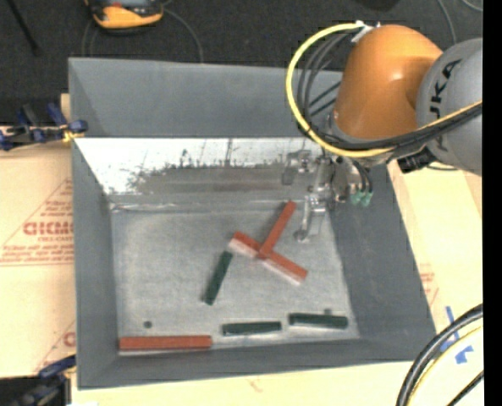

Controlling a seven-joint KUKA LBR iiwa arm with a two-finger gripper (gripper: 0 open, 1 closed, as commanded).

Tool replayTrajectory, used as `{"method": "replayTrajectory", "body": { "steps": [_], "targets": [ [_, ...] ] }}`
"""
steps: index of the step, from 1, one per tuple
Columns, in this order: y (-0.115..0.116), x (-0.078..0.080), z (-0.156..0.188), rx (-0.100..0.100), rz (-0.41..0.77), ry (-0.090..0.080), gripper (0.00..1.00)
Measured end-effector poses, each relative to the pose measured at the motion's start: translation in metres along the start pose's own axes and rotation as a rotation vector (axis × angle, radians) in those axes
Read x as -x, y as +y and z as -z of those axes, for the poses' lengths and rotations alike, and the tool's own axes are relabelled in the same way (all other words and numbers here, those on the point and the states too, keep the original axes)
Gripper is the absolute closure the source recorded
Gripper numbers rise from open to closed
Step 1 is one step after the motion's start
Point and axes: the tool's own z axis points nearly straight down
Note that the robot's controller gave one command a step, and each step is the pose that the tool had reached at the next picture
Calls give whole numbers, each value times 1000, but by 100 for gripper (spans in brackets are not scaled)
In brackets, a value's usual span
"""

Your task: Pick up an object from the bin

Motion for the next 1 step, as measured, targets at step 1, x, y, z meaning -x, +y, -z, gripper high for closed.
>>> {"method": "replayTrajectory", "body": {
  "steps": [1],
  "targets": [
    [0,0,0,0,0,0,0]
  ]
}}
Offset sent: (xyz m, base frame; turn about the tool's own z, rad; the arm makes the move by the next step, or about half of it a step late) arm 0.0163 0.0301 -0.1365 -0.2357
